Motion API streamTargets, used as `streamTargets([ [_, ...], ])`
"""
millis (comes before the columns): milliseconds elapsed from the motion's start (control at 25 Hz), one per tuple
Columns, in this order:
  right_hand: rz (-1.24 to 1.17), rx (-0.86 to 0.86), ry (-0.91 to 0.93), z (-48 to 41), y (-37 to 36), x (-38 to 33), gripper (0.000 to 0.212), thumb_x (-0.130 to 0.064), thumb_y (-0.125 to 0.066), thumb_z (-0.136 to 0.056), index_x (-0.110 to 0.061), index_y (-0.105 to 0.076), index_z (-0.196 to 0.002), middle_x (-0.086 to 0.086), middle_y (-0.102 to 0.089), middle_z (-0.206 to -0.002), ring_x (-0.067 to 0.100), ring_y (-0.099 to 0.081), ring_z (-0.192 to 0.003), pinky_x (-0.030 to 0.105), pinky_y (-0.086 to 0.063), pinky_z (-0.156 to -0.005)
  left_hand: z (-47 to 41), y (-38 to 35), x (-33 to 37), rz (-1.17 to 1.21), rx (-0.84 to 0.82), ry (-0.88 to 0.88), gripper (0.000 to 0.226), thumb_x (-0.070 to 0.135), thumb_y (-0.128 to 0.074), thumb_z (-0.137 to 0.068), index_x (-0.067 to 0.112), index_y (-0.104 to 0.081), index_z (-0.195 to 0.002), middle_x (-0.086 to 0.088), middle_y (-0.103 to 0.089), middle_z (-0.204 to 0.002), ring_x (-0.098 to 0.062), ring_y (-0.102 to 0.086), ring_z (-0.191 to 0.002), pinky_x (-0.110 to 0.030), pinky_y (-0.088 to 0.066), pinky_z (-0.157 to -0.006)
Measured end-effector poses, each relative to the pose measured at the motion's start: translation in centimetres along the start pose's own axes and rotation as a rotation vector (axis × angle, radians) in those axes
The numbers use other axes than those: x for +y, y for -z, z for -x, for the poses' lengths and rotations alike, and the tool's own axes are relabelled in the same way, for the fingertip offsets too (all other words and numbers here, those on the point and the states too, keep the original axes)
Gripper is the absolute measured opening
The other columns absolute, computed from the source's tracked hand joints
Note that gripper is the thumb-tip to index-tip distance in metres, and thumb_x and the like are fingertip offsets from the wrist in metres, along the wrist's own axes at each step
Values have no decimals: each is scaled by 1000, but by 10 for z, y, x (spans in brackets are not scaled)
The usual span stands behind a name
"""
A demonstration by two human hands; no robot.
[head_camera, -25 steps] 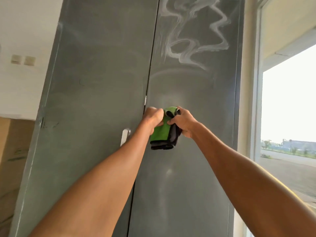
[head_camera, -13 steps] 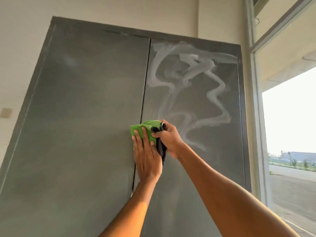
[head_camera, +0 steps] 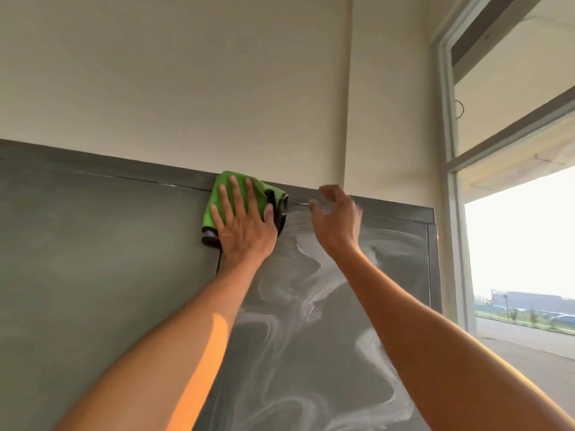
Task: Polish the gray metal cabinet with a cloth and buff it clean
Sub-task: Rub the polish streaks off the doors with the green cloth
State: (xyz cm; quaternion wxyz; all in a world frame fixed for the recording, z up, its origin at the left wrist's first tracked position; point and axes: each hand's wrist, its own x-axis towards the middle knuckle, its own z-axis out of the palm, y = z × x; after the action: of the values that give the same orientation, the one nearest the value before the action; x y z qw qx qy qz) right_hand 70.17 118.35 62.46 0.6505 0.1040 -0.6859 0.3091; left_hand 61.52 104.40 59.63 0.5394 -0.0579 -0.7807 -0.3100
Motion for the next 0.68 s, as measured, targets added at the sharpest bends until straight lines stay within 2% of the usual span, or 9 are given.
streamTargets([
  [80, 250, -35, 61, -17, 23, 41, 38, -25, -64, -97, -14, -59, -133, 7, -60, -137, 25, -52, -128, 32, -37, -103, 6, -10, 19, -97, 35, -44, 72, 55, -10, -107, 19, 24, -159, -11, 34, -163, -32, 27, -153, -55, 10, -126],
  [160, 390, -79, 92, -20, 37, 79, 45, -29, -56, -101, -16, -51, -144, 9, -43, -157, 27, -33, -147, 41, -25, -118, 33, -28, 43, -140, 22, -216, 71, 55, -7, -106, 19, 24, -159, -12, 33, -164, -33, 27, -153, -56, 7, -126],
  [280, 441, -94, 245, -21, 44, 115, 49, -35, -48, -104, -23, -44, -152, 7, -29, -165, 26, -20, -154, 47, -18, -124, 45, -44, 46, -250, 14, -504, 72, 60, -9, -104, 25, 11, -163, -6, 22, -169, -27, 19, -156, -55, 0, -127],
  [320, 453, -104, 289, -24, 46, 121, 50, -38, -47, -104, -24, -43, -152, 8, -28, -166, 26, -20, -154, 48, -17, -125, 37, -42, 36, -243, 61, -497, 73, 61, -11, -103, 25, 5, -164, -5, 15, -171, -26, 14, -158, -54, -2, -127],
  [360, 469, -111, 312, -27, 49, 127, 51, -43, -47, -104, -26, -43, -152, 8, -28, -166, 26, -19, -154, 48, -15, -125, 32, -40, 23, -232, 119, -416, 73, 61, -12, -103, 24, 1, -165, -6, 9, -172, -27, 9, -158, -54, -4, -127],
  [440, 496, -115, 295, -36, 56, 134, 55, -53, -48, -100, -33, -43, -151, 8, -30, -164, 27, -19, -154, 50, -10, -126, 29, -33, 0, -194, 216, -133, 75, 60, -14, -102, 20, -3, -165, -7, 6, -172, -29, 6, -159, -54, -3, -127],
  [520, 494, -135, 304, -43, 63, 137, 57, -58, -48, -95, -36, -46, -148, 5, -40, -156, 27, -25, -150, 53, -14, -123, 32, -36, 3, -157, 208, 44, 76, 58, -15, -101, 20, -1, -165, -8, 8, -172, -30, 9, -158, -57, -1, -127],
  [600, 483, -137, 378, -50, 70, 139, 52, -53, -49, -95, -36, -50, -144, 1, -49, -147, 25, -36, -142, 53, -20, -120, 41, -50, 41, -159, 220, -7, 75, 57, -17, -101, 21, 0, -165, -9, 8, -172, -30, 9, -158, -58, -1, -126],
  [680, 442, -164, 429, -62, 81, 143, 47, -42, -51, -97, -33, -53, -144, -1, -55, -142, 24, -44, -135, 48, -25, -117, 54, -63, 82, -199, 195, -244, 73, 56, -19, -103, 23, -3, -165, -7, 4, -172, -29, 6, -159, -56, -1, -127],
])
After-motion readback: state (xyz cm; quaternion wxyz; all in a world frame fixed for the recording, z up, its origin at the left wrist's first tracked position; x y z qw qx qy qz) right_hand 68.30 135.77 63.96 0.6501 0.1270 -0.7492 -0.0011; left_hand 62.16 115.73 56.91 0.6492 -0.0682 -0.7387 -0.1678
